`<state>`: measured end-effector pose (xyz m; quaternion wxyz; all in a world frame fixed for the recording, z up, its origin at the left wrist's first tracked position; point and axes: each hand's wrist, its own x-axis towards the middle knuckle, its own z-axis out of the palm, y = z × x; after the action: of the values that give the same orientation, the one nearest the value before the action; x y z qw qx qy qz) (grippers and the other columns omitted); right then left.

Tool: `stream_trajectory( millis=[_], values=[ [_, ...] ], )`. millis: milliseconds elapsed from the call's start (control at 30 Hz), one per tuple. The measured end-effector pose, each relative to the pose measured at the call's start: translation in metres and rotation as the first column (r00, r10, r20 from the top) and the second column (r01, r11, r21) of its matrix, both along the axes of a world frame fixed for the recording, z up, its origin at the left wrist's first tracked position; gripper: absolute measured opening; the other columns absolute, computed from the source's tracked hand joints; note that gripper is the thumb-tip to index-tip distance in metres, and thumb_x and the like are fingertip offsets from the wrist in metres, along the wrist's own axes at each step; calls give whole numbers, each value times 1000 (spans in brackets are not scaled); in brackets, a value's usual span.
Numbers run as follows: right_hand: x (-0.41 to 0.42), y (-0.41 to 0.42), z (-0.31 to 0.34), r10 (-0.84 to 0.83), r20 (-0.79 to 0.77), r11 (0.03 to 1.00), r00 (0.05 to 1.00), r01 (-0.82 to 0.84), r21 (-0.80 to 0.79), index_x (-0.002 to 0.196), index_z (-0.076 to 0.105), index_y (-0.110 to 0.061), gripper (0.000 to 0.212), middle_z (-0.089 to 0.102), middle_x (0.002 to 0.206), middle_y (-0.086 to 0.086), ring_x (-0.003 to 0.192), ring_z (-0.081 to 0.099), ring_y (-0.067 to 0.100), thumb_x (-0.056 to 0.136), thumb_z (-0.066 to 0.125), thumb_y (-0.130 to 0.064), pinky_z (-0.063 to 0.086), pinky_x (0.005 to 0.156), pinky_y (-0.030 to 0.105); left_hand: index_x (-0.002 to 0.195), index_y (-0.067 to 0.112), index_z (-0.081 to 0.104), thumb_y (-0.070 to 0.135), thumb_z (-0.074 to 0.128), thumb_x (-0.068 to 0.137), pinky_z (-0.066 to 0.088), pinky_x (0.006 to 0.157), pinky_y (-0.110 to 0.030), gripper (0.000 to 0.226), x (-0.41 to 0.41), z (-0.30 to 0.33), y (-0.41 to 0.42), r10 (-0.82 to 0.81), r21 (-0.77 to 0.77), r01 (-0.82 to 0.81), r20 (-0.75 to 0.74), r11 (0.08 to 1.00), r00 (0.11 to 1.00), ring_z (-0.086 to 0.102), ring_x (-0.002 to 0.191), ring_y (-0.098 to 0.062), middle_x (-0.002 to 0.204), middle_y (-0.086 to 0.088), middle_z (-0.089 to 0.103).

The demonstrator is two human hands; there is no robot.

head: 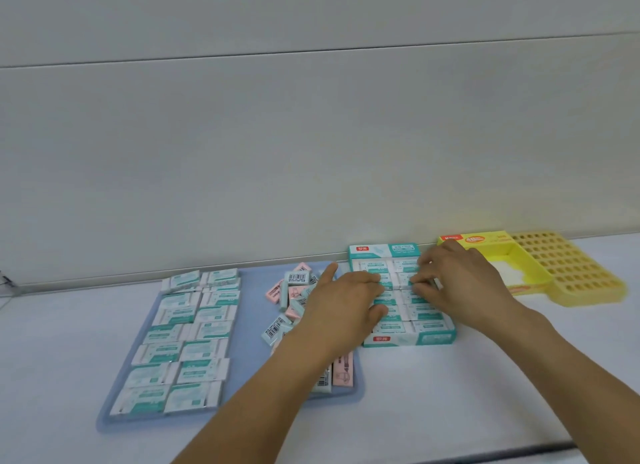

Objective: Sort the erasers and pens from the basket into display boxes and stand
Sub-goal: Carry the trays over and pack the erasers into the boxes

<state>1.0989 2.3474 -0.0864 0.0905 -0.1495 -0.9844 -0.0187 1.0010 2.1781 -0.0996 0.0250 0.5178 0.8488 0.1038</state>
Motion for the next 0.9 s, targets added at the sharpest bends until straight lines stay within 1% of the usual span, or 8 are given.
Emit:
stream_trajectory(
  millis=[67,133,267,367,533,633,800,900],
  values=[
    [-4,-9,5,34,-58,999,998,-35,-10,115,68,-34,27,54,125,-10,117,45,17,92,56,-41,40,91,35,139,25,50,39,42,100,-5,119,-36,42,4,6,-7,18,95,-20,22,995,1000,29,140,-7,151,9,39],
    [-10,-28,8,109,-242,982,964,-142,-123,113,69,-28,28,60,114,-3,104,54,23,88,61,-37,47,83,40,135,27,53,36,45,99,0,119,-36,38,8,9,-25,57,285,-72,62,956,996,33,138,-6,146,10,46],
    [-30,-94,14,313,-344,860,885,-418,-293,100,71,-28,29,65,93,-6,90,57,18,84,52,-43,47,76,36,113,29,67,34,51,93,27,110,-32,27,4,6,-93,160,517,-177,76,837,984,51,117,-6,118,13,66],
    [-45,-143,11,458,-261,784,850,-525,-332,103,71,-30,26,67,100,-8,97,55,14,86,56,-42,43,79,33,101,25,73,38,52,88,40,93,-25,28,-10,-2,-161,280,501,-282,81,818,956,57,103,-7,106,9,70],
    [-69,-196,3,563,-57,772,825,-549,-320,105,69,-26,24,64,104,-5,102,53,16,96,52,-40,45,81,36,109,26,70,27,66,90,31,80,-4,19,-17,-4,-245,561,263,-571,120,778,819,52,101,-6,110,12,64],
    [-77,-215,0,547,7,795,837,-517,-316,99,61,-19,25,63,100,-2,96,53,17,93,54,-42,39,66,32,114,25,65,33,64,90,38,79,-11,25,-18,-1,-257,586,134,-599,130,789,800,51,100,-7,110,10,57],
    [-80,-233,4,487,106,847,867,-438,-303,103,54,-10,20,62,102,7,87,54,24,93,56,-28,35,62,32,113,25,57,36,64,90,45,83,-18,27,-19,7,-249,604,50,-617,152,785,782,48,99,-8,111,10,49],
    [-80,-237,4,464,132,852,876,-400,-337,103,52,-8,17,59,104,9,85,49,24,92,57,-21,32,63,32,107,23,52,34,64,90,44,72,-14,24,-22,12,-243,619,-13,-625,159,780,769,48,91,-8,109,8,48]
  ],
)
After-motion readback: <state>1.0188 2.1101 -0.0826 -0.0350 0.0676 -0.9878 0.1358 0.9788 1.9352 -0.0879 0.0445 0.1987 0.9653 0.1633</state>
